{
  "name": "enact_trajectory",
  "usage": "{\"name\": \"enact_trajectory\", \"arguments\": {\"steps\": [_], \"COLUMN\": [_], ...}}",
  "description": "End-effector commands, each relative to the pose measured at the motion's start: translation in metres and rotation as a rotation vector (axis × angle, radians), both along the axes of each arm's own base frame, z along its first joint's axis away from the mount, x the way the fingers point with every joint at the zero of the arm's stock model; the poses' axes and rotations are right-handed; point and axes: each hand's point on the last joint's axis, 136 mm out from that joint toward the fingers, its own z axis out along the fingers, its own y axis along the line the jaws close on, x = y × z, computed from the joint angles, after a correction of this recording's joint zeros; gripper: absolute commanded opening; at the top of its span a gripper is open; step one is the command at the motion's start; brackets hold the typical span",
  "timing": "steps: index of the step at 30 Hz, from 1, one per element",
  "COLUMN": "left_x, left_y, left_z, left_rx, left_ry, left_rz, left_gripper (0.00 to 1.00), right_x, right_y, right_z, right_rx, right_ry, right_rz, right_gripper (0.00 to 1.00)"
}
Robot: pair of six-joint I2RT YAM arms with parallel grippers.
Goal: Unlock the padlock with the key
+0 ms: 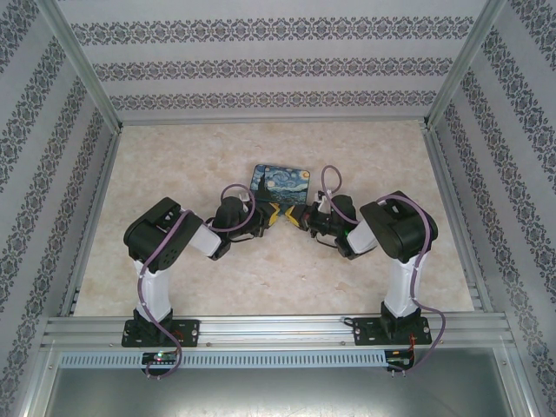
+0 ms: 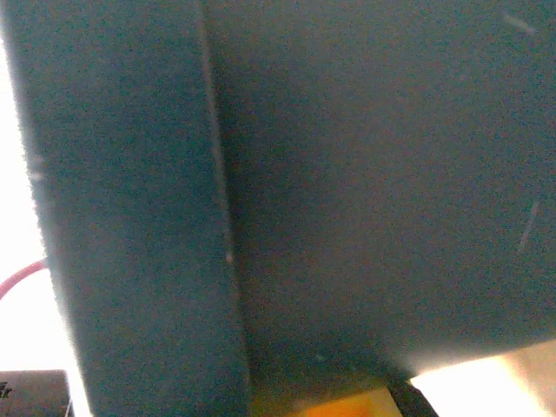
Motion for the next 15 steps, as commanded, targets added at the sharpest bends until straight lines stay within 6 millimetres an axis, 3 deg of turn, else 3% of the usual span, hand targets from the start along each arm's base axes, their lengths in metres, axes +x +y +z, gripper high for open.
{"name": "enact_trajectory", "arguments": {"steps": [1,15], "left_x": [-0.036,-0.034], "left_y": [-0.045,-0.046], "left_z": [0.057,0.071], "left_rx": [-0.191,-0.207], "left_ry": [-0.106,-0.134], "left_rz": [-0.199,-0.183], "left_gripper": [0.0,0.0], "right_x": [0.018,0.025], "right_y": [-0.013,-0.004], "right_z": [-0.003,0.015], "right_rx": [-0.028,0.066], "right_ry": [-0.023,-0.036], "right_rz": [-0.136,-0.127], "right_gripper": [0.0,0.0]}}
